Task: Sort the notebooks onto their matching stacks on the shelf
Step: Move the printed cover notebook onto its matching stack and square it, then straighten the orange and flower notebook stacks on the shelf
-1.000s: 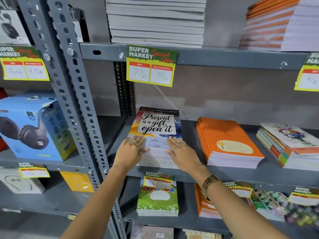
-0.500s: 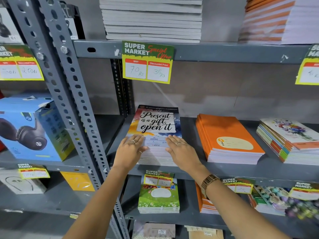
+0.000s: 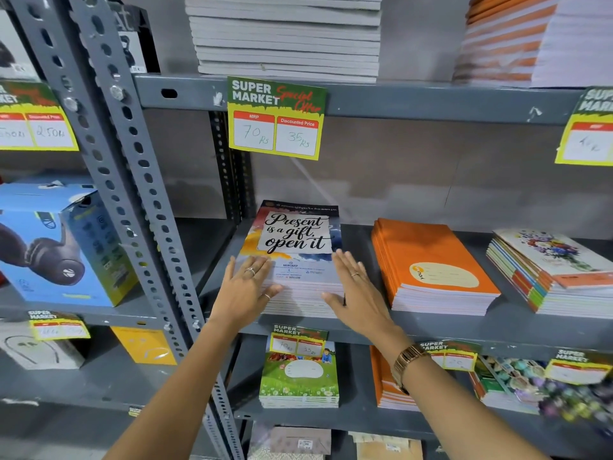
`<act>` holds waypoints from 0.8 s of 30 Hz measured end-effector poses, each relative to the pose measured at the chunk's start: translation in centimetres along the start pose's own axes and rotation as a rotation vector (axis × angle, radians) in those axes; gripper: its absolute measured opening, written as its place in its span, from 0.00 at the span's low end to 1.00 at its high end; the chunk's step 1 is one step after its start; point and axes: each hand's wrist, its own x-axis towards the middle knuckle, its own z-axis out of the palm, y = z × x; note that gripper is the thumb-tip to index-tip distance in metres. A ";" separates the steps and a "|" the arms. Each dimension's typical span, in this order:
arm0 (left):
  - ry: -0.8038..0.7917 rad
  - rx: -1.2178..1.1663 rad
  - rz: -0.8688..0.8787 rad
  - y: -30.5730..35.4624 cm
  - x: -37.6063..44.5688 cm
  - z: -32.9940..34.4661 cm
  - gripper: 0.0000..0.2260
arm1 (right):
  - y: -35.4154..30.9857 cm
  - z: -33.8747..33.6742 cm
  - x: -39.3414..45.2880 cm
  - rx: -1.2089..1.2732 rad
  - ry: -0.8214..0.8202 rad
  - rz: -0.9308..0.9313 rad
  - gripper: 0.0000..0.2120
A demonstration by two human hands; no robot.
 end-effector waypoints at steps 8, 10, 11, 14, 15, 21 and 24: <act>0.026 0.037 0.056 5.7 0.2 -0.1 0.49 | 3.6 -2.3 -3.7 0.017 0.219 0.196 0.32; 0.022 0.012 0.086 7.6 0.8 0.0 0.49 | 4.9 -2.8 -4.3 0.000 0.247 0.237 0.31; 0.015 0.008 0.103 8.5 1.0 0.1 0.49 | 5.5 -3.1 -4.6 -0.005 0.250 0.257 0.30; 0.008 0.003 0.155 11.3 1.8 0.3 0.44 | 7.8 -4.2 -5.5 -0.011 0.240 0.296 0.28; -0.017 -0.003 0.172 12.5 2.1 0.4 0.42 | 8.7 -4.7 -5.8 -0.021 0.240 0.305 0.28; -0.059 -0.092 0.222 18.9 3.6 2.2 0.24 | 13.9 -7.4 -7.6 -0.097 0.190 0.380 0.25; -0.098 -0.097 0.210 21.0 4.4 2.7 0.23 | 15.7 -8.3 -8.3 -0.155 0.156 0.408 0.24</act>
